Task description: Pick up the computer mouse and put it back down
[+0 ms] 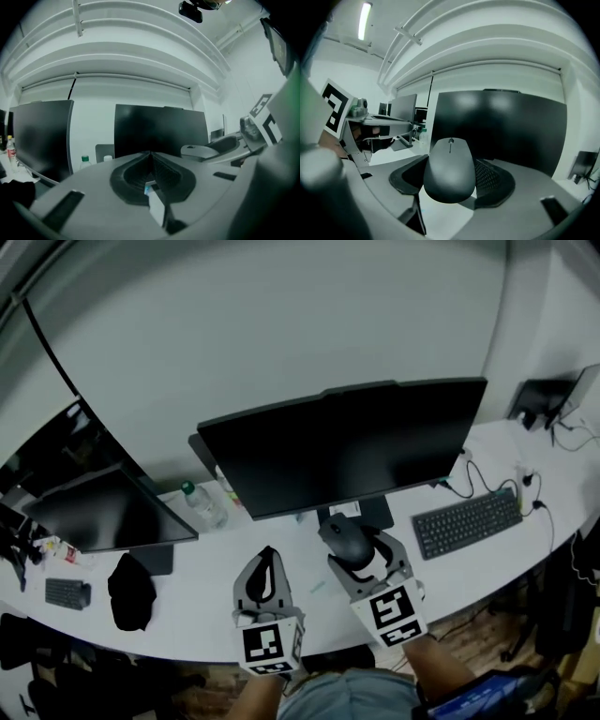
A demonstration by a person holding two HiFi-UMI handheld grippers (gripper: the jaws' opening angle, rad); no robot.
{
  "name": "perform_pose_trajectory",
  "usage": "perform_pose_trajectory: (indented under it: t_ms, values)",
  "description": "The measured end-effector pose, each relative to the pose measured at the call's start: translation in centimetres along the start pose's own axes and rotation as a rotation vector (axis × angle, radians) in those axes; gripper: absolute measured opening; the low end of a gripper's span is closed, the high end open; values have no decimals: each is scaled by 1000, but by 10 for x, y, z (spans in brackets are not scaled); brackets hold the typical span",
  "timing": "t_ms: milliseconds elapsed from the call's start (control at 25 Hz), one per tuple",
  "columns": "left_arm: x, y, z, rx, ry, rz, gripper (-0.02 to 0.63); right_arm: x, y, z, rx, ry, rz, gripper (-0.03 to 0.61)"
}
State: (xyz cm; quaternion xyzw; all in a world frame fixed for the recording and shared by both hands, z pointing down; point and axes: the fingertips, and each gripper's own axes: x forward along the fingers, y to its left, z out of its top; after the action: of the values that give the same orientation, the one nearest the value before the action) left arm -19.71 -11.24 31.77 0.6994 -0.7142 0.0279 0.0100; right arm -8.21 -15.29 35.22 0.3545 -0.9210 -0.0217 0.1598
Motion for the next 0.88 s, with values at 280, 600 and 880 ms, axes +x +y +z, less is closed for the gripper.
perform_pose_trajectory:
  t_ms: [280,600,880]
  values:
    - [9,-23,21,-7,-51,-55,8,-25,-24,23,-42,-47,-79,302]
    - [14,-40,21,-1,-71,-101,8,-39,-38,22,-49,-43,-124,302]
    - [19,-49,17,-6,-57,-116,8,-46,-48,13,-40,-22,-148,302]
